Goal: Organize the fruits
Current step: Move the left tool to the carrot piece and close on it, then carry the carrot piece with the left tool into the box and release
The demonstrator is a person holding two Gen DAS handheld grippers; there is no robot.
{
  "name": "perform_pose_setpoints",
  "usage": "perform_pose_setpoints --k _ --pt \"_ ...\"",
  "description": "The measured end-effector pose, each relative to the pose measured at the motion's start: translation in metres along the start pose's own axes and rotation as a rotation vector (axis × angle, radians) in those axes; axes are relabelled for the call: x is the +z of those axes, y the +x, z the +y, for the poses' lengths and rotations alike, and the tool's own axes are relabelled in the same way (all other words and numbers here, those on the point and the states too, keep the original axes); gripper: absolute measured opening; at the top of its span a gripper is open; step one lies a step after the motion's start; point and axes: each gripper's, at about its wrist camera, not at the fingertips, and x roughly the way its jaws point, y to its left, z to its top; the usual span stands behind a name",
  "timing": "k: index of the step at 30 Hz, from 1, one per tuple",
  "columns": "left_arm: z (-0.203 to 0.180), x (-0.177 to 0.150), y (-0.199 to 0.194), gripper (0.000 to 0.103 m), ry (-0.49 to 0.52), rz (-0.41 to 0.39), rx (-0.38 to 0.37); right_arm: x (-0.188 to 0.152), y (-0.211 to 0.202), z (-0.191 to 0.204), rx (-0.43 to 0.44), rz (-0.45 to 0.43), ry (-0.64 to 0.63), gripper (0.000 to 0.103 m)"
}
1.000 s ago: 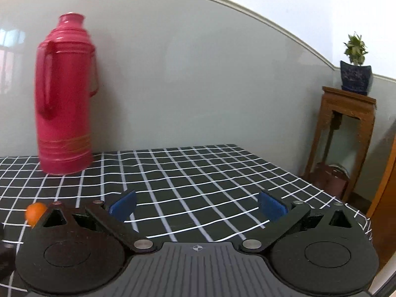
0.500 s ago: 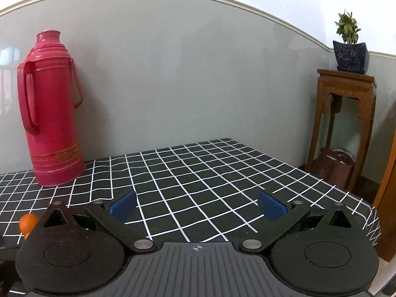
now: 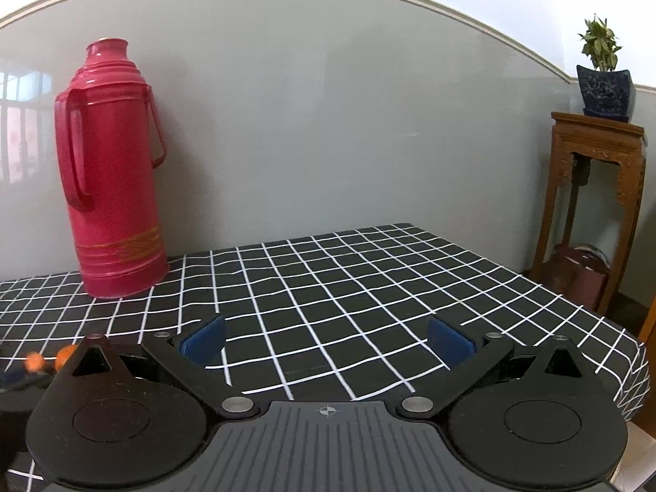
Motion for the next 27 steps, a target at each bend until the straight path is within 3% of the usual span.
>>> perform_pose_setpoints --k 13,27 --pt "0.09 0.015 -0.011 0.012 -0.081 -0.037 0.176 0.005 -0.01 0.034 0.108 -0.006 0.014 0.103" --pt "0.182 0.008 0.014 0.012 -0.204 0.116 0.304 -0.006 -0.016 0.095 0.22 0.001 -0.06 0.103"
